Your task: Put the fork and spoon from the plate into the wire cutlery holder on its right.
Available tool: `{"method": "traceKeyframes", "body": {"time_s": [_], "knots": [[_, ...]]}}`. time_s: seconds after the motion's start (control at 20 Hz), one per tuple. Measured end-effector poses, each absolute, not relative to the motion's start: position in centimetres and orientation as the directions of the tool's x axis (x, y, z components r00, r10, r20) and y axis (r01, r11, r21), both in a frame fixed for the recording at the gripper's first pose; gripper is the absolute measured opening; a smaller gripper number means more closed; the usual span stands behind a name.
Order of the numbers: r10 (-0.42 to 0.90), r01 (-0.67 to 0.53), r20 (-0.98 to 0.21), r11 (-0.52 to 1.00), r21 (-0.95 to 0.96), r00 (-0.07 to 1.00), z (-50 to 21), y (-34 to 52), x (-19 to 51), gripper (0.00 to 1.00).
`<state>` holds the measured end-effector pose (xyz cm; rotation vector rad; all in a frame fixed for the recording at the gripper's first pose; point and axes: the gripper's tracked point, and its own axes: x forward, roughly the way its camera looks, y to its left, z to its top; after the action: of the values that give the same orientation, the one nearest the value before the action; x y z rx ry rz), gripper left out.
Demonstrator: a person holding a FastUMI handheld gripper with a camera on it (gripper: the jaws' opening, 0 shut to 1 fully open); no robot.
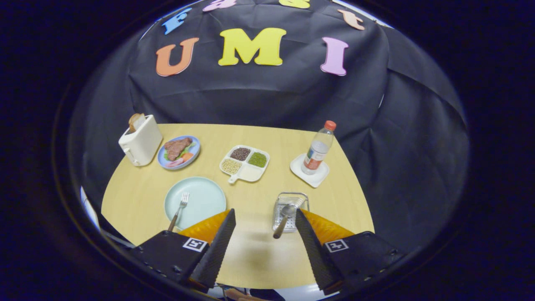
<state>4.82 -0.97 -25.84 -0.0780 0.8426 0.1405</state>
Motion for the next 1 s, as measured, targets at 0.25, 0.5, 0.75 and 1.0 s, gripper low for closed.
{"method": "traceKeyframes", "body": {"time_s": [0.25,0.5,0.75,1.0], "knots": [[0.115,-0.172,-0.773,0.985,0.007,0.624,-27.3,2.2,3.8,0.91],[0.136,-0.187,-0.806,0.982,0.032,0.577,-29.4,5.6,2.7,0.94],[0.148,-0.217,-0.841,0.975,0.037,0.520,-32.0,8.9,0.8,0.94],[0.144,-0.225,-0.879,0.973,0.042,0.455,-35.0,12.0,-1.8,0.94]]}}
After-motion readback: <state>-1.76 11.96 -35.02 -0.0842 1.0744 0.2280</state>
